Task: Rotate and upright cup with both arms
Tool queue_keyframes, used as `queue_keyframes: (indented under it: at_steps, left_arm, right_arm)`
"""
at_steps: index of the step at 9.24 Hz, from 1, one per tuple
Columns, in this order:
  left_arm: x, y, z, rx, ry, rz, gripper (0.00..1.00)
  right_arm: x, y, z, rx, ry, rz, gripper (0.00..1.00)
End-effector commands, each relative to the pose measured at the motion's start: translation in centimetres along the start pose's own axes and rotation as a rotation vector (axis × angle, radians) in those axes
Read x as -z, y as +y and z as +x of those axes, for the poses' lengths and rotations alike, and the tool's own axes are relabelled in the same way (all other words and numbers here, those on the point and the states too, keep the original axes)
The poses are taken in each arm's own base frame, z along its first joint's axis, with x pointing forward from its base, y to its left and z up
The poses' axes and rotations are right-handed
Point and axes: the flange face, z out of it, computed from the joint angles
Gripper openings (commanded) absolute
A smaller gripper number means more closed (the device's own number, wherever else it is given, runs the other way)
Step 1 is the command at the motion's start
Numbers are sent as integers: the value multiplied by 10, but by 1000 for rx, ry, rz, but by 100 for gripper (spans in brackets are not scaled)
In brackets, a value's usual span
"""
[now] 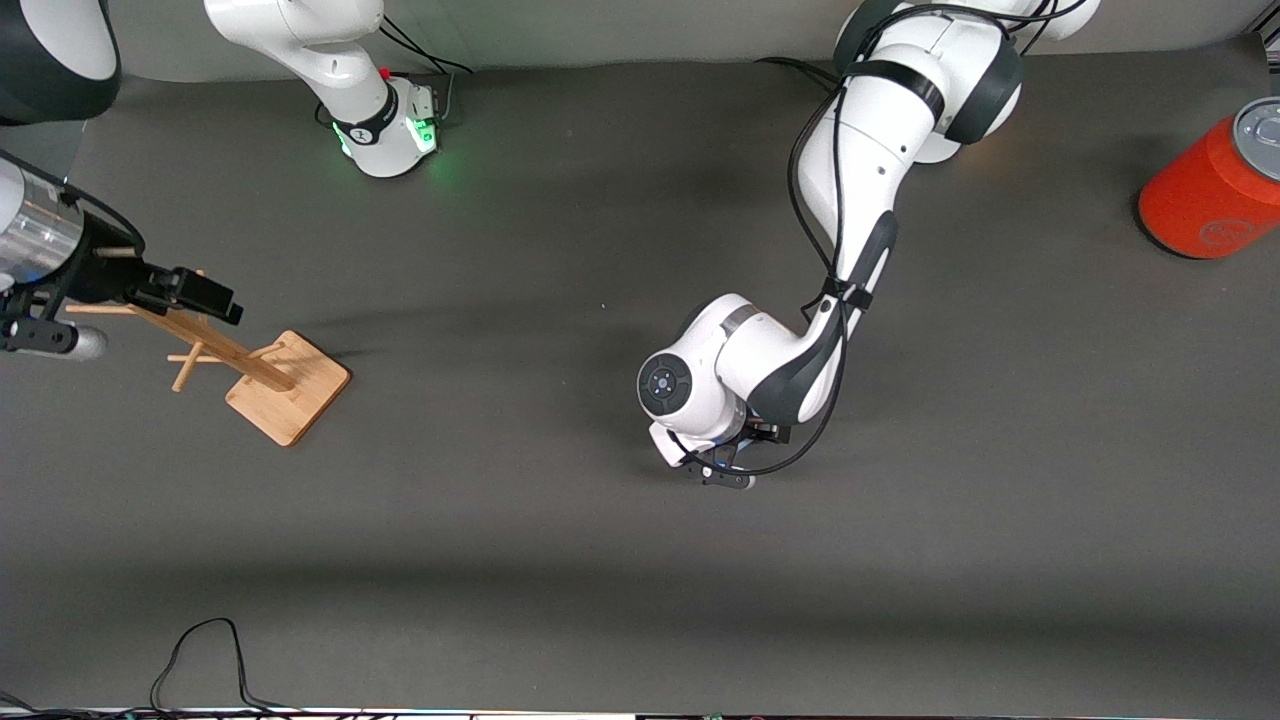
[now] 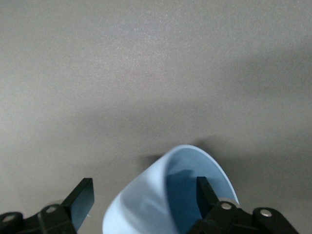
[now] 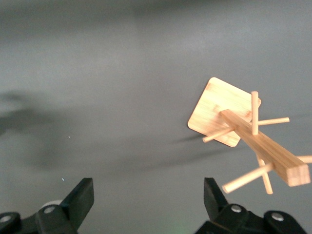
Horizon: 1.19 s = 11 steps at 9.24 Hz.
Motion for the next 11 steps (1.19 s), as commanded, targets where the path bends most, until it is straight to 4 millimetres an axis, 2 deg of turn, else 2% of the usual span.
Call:
queue_keyframes:
  at_steps: [1,2,4,7,8,9,10,11]
  left_arm:
    - [7,-4,-1,-62,-3,41,22]
    - [10,-6,-3,-61,-17,48,0]
    - [24,-12,-6,-74,-21,51,0]
    - [66,-39,-11,-78,-27,47,0]
    - [99,-64,-15,-39,-12,18,0]
    - [133,-104,-18,21,-10,-59,0]
    - [166,-153,-26,85,-5,-157,0]
    - [181,-190,-40,129,14,-227,0]
  right_arm:
    - [7,22,-25,72,9,31,100]
    - [12,22,-34,76,-9,29,100]
    - [23,21,-50,86,-13,30,100]
    - [26,25,-44,87,53,-3,100]
    - [24,25,-37,91,85,-36,100]
    - [21,24,-33,93,90,-40,100]
    - [20,22,-33,94,88,-40,100]
    - [20,16,-35,96,86,-44,100]
